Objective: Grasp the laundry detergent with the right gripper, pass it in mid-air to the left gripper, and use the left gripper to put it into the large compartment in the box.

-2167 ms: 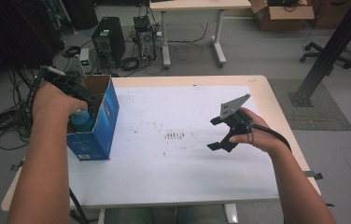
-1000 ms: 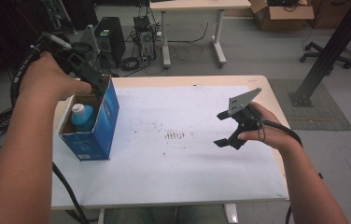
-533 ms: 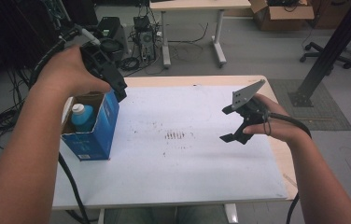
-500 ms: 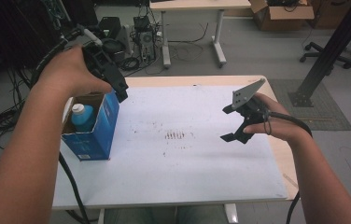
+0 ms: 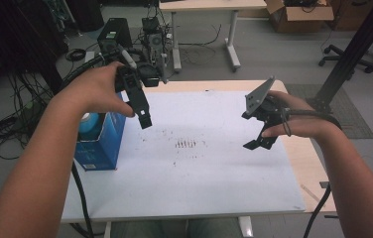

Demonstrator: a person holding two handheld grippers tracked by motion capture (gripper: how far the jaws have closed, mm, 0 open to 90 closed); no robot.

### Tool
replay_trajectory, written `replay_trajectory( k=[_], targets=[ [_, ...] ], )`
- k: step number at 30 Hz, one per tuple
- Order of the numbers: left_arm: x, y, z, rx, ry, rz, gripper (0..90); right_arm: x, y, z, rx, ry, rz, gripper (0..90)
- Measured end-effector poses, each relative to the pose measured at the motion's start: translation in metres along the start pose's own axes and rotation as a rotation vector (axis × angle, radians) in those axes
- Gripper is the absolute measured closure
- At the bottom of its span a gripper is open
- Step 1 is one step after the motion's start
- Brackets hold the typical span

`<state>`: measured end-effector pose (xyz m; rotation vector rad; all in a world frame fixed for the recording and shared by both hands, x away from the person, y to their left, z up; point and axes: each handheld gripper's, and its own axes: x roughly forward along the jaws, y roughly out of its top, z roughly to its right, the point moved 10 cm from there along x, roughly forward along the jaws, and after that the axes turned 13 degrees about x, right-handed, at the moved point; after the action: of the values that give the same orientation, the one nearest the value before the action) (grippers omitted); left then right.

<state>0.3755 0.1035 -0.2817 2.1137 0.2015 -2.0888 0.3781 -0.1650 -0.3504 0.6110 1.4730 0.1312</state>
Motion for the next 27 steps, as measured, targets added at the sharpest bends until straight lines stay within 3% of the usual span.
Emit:
replay_trajectory(
  k=[5,12,27],
  targets=[
    [0.017,0.008,0.008,0.077,-0.013,0.003,0.3,0.008,-0.003,0.002,0.003,-0.006,-0.062,3.4],
    [0.042,0.013,0.013,0.136,-0.036,-0.041,0.3,0.019,-0.006,0.001,0.002,-0.002,-0.123,3.7],
    [0.053,0.019,0.013,0.188,-0.065,-0.027,0.2,0.024,0.002,0.010,-0.009,0.004,-0.154,3.7]
  ],
)
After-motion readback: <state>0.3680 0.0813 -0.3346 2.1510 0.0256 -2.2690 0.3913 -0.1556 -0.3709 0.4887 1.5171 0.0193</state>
